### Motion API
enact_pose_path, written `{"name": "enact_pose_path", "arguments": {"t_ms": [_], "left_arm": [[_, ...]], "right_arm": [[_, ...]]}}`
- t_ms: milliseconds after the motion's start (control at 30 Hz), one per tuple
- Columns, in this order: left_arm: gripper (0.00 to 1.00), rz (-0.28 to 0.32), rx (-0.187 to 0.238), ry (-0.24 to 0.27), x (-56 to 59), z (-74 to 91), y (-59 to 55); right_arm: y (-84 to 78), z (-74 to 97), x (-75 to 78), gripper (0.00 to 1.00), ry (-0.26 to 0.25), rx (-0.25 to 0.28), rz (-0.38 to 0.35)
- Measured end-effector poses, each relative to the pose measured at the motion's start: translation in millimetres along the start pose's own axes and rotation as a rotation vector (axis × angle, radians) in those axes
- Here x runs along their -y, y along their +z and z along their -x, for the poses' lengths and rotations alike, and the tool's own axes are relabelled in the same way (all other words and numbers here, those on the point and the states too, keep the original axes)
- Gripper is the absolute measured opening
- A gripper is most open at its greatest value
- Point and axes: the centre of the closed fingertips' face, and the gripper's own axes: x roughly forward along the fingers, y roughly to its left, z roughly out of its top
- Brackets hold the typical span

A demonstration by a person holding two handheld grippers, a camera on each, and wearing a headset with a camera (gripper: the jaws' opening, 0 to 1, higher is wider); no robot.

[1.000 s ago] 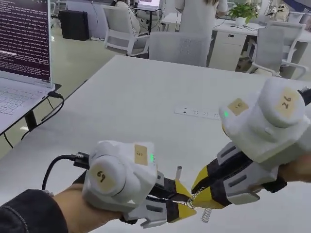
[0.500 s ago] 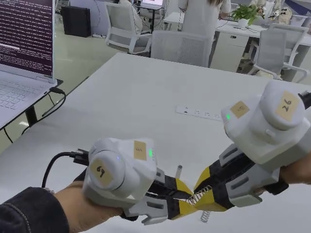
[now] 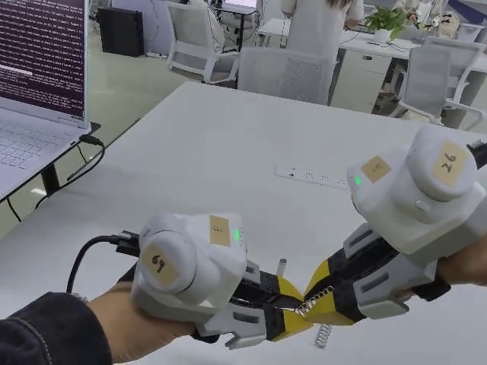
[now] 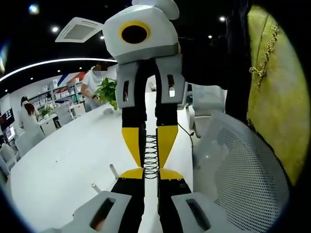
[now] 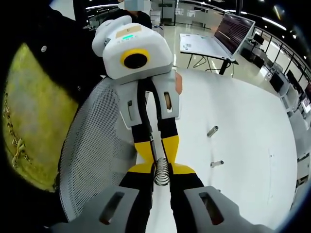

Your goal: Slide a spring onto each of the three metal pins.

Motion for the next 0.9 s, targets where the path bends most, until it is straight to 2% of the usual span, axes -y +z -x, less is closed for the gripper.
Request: {"name": "enact_pose_path", "arguments": {"t_ms": [300, 600, 733, 800, 900], "left_arm": [[0.01, 0.005, 0.007, 0.0, 0.8, -1.5, 0.6], [0.02, 0.029, 0.018, 0.009, -0.3, -2.8, 2.1], [0.03, 0.033, 0.012, 0.009, 0.1, -3.9, 0.7], [0.05, 0.04, -0.007, 0.011, 0.6, -5.1, -3.2], [0.08, 0.066, -0.001, 0.014, 0.8, -4.7, -3.5]], "right_arm": [[-2.2, 0.4, 0.1, 0.09, 0.004, -0.004, -0.011], [-3.0, 2.0, 1.8, 0.08, 0.005, -0.037, -0.014], [-3.8, 1.5, 1.4, 0.08, 0.013, -0.052, -0.01], [-3.5, 1.9, 2.0, 0.08, 0.012, -0.053, -0.009], [-4.6, 2.9, 3.8, 0.08, 0.009, -0.064, -0.005]]}}
